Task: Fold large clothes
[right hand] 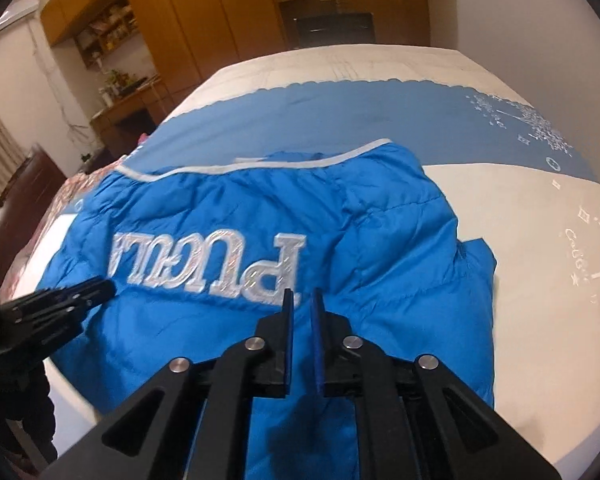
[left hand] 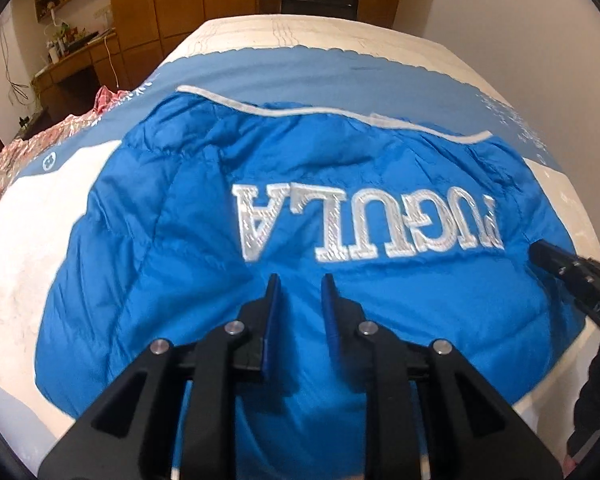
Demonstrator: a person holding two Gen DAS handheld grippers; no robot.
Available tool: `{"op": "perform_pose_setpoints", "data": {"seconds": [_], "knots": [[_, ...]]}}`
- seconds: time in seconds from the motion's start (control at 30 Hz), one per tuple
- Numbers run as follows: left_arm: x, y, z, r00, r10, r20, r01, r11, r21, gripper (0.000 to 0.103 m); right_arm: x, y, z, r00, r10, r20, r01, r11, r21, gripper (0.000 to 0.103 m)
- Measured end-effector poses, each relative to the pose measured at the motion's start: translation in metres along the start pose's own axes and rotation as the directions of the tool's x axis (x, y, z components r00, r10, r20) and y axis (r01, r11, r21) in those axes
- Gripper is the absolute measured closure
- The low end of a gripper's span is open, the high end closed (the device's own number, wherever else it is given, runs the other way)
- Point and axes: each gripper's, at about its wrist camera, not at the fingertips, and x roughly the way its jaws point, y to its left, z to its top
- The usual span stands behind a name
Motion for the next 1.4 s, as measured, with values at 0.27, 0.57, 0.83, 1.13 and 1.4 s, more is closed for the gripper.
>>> {"op": "perform_pose_setpoints", "data": {"seconds": [0.27,0.57,0.83,1.13,1.4], "knots": [[0.01,-0.001,-0.016,1.0,0.001,0.006,-0.001,1.0,0.017,0.082,0.02,0.0,-0.023,0.999,-0.038,-0.018,0.038,0.999,-0.007,0.095],[0.02,0.0,-0.02,1.0,0.004,0.019,-0.005,1.0,0.028,0.081,0.031,-0.004,-0.032,0.999,-0.034,0.009,0.034,0.999,-0.009,0.097],[0.021,-0.003,-0.02,1.0,0.009,0.007,-0.01,0.999,0.039,0.081,0.032,-0.002,-0.032,0.999,-0.034,-0.003,0.034,0.999,-0.027,0.097],[0.018,0.005,-0.012,0.999,-0.029,-0.024,0.03,0.999,0.012,0.081,0.028,-0.002,-0.021,0.998,-0.028,-0.052,0.025,0.999,-0.041,0.096],[-0.047,0.071,0.005,0.998,0.007,0.063,-0.002,0.997,-0.077,0.053,-0.038,-0.039,0.005,0.997,0.07,0.036,-0.073,0.993,0.09,0.06]]}}
